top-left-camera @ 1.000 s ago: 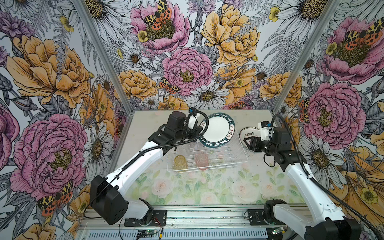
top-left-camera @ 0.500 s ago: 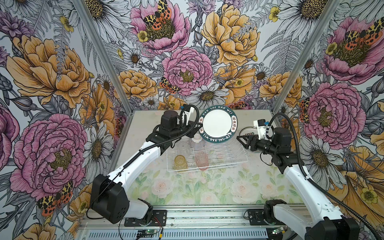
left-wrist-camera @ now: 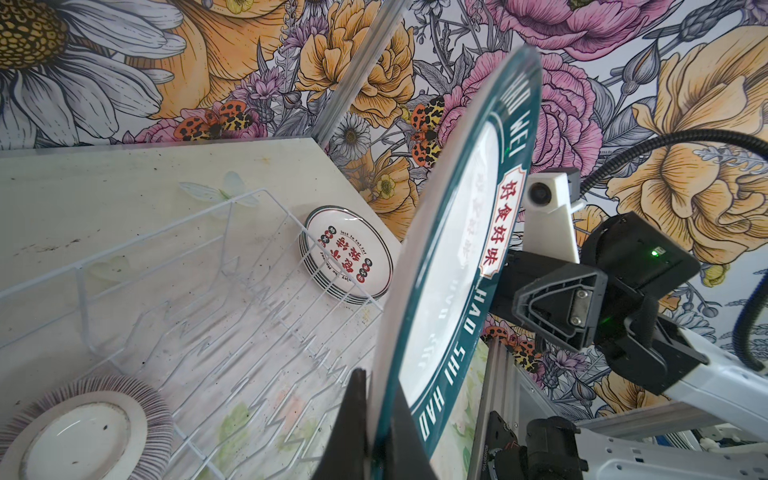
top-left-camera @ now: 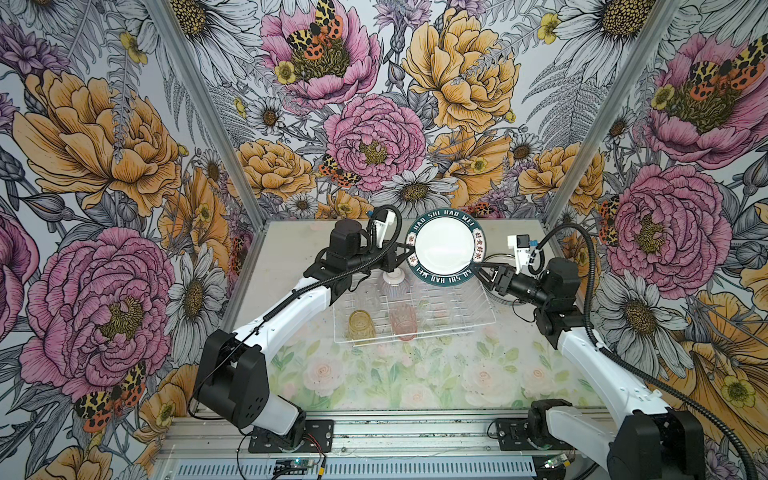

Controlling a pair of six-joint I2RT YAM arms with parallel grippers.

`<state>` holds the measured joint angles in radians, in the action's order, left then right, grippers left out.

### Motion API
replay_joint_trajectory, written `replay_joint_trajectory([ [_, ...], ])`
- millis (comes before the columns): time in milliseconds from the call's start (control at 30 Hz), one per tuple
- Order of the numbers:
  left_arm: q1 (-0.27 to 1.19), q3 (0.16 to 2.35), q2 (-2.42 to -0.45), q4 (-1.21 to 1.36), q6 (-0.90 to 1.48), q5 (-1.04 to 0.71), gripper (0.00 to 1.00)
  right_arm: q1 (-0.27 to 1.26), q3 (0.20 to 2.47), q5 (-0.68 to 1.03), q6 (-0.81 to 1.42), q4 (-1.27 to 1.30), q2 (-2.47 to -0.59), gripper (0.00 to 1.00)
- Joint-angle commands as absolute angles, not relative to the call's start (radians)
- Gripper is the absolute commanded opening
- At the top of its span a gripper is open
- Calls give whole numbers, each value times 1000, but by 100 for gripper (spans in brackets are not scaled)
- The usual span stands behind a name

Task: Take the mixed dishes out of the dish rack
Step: 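Grasp the green-rimmed plate rim with the right gripper from the left gripper, then carry the plate to the stack with the right gripper while the left releases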

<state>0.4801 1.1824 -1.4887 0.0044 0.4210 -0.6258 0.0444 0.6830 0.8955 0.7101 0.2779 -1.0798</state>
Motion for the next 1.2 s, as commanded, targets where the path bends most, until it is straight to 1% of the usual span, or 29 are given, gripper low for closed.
replay_joint_trajectory([
  [0,486,1191,-1496,104,449,-675,0,37,669,916,757,395,-1093,64],
  [100,494,1194,-1514,138,471,-691,0,37,661,915,777,430,-1104,61],
  [200,507,1203,-1532,158,484,-704,0,37,658,907,784,450,-1116,56],
  [333,524,1222,-1556,158,489,-715,0,37,650,890,804,494,-1120,40],
  [400,526,1225,-1565,157,492,-718,0,36,652,880,804,494,-1120,36],
  [500,528,1223,-1571,158,494,-716,0,36,652,863,804,492,-1121,24],
  [533,531,1222,-1571,158,494,-715,0,34,651,854,805,489,-1120,19],
  [600,531,1222,-1569,152,491,-711,0,32,653,842,802,477,-1120,3],
  [633,533,1221,-1568,144,489,-707,0,30,654,830,802,465,-1118,0],
  [700,535,1223,-1565,121,475,-700,0,26,657,817,802,452,-1118,0],
  [833,544,1230,-1555,62,437,-669,18,13,660,802,809,436,-1117,0],
  [900,546,1229,-1547,30,413,-648,23,3,661,791,814,428,-1112,0],
  [1067,546,1215,-1509,-55,349,-594,28,-62,658,762,822,384,-1085,0],
  [1167,546,1203,-1471,-122,304,-544,29,-125,658,741,818,323,-1072,0],
])
